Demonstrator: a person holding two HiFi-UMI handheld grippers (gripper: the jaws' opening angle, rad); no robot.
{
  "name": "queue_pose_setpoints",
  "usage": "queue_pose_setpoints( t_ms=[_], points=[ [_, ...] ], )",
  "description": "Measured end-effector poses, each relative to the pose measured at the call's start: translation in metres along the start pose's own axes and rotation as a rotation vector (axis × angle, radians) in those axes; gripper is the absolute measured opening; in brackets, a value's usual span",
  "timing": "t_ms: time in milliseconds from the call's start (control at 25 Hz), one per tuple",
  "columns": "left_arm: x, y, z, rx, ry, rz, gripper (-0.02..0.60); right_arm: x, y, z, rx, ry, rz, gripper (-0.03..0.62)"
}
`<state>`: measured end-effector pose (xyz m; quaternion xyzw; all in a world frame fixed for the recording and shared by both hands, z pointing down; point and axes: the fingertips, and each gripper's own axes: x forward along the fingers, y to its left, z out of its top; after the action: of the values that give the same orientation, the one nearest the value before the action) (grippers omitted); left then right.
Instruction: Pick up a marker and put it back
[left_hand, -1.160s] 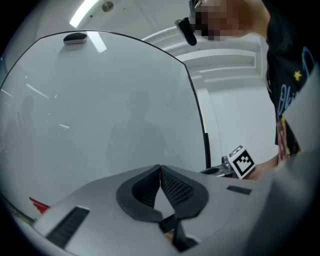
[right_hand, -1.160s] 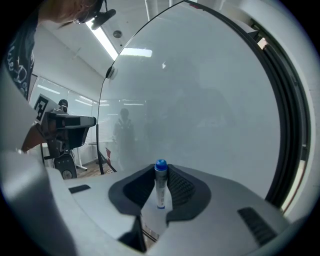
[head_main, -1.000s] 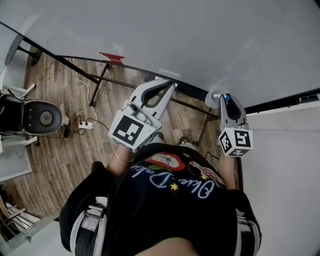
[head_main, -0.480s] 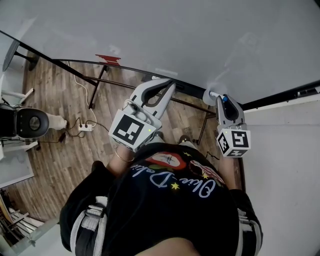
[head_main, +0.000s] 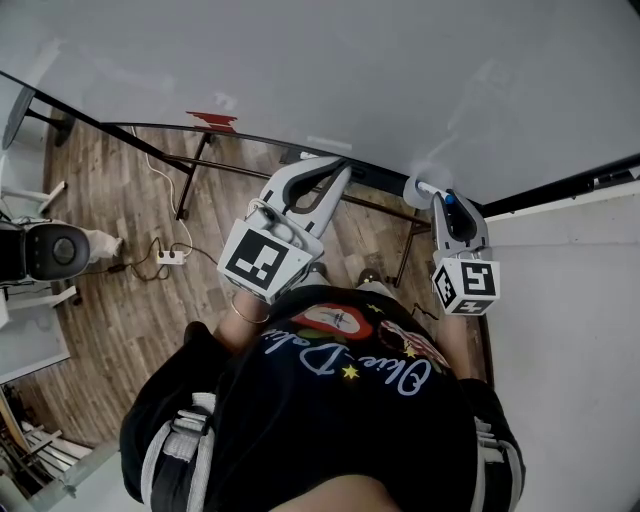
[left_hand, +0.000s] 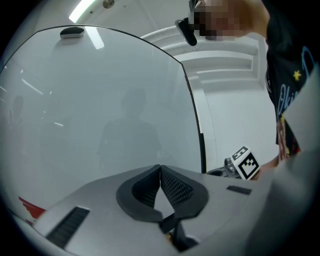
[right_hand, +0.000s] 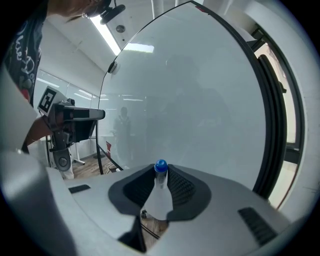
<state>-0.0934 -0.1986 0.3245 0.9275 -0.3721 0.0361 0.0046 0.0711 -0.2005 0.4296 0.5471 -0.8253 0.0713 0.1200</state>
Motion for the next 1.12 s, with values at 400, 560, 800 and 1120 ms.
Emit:
queue_pose_setpoints(
  t_ms=[400,560,800,1120],
  points=[
    [0.0035,-0.0037,-0.0023,-0.001,0.004,-0.017,0.005,-0.0035,0.0011,-0.0044,-0.015,0.027,-0.015,0.078],
    [0.0036,-0.0043,-0.0024,-0.008,0.001,-0.017,0.004,-0.0047,0.0022,-0.0050,-0.016,0.032,-0.016,0.078],
    [0.0022,-0.0060,-0.0018,0.000,0.003,-0.021,0.004,-0.0072,0.0029,-0.0068,-0.020,0.041,-0.021,0.078],
    [0.0021,-0.0075,-0.0028,-0.003,0.013,-0.017,0.004,-0.0092,0.0018,-0.0086,-0.020,0.042,-0.026,0.083]
  ],
)
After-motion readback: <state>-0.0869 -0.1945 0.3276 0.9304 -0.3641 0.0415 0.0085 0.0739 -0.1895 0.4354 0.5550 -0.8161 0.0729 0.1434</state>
